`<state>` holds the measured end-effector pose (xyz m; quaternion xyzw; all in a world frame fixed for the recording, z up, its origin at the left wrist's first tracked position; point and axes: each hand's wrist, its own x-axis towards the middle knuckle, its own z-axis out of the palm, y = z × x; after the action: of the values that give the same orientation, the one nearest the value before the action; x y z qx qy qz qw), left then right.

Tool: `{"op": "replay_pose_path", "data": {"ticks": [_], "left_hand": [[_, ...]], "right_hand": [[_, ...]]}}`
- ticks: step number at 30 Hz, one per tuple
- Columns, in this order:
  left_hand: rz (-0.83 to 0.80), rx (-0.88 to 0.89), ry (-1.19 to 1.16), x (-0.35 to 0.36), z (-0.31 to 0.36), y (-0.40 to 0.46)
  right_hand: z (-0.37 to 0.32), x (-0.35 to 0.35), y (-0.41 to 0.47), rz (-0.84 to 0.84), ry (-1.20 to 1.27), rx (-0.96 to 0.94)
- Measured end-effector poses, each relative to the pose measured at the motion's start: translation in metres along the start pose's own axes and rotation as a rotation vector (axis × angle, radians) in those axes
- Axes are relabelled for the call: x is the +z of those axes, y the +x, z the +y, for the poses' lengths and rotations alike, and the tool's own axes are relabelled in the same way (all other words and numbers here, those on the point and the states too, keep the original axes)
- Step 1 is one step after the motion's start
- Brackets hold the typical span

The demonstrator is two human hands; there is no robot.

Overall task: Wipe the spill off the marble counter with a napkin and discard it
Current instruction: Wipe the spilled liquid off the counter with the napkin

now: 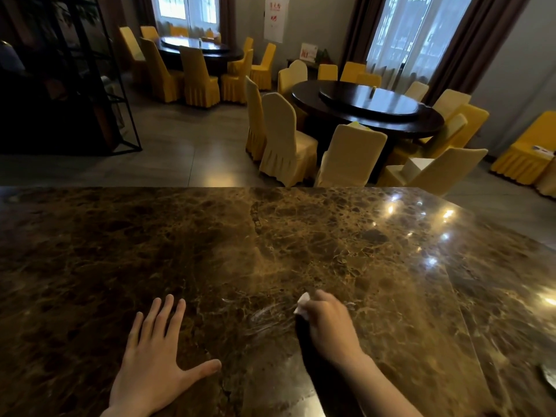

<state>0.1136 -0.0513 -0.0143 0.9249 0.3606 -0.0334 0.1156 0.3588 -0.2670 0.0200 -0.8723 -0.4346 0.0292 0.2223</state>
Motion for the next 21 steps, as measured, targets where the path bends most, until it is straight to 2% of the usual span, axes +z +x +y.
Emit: {"op": "replay_pose_path", "data": {"ticks": [3, 7, 9, 11, 17, 19, 21], "left_hand": [[-0.011, 0.000, 0.000, -0.002, 0.000, 0.000], [-0.014, 0.000, 0.007, -0.002, 0.001, 0.000], [-0.013, 0.007, 0.001, -0.002, 0.000, -0.001], [-0.003, 0.006, -0.012, -0.001, -0.001, -0.001], [0.004, 0.014, -0.001, 0.002, -0.002, 0.000], [0.012, 0.009, -0.008, 0.002, -0.001, 0.001], [0.017, 0.006, -0.013, 0.001, -0.001, 0.001]], "right_hand": [[-0.002, -0.004, -0.003, -0.045, 0.043, -0.051], [0.034, -0.029, 0.018, 0.244, 0.073, 0.266], [0.051, -0.036, 0.025, 0.210, -0.012, 0.432], [0.054, -0.033, 0.023, 0.113, -0.089, 0.479], [0.004, -0.003, 0.008, 0.071, -0.083, 0.234], [-0.015, 0.008, 0.002, 0.009, 0.001, 0.127], [-0.022, 0.005, 0.000, -0.017, 0.126, 0.113]]}}
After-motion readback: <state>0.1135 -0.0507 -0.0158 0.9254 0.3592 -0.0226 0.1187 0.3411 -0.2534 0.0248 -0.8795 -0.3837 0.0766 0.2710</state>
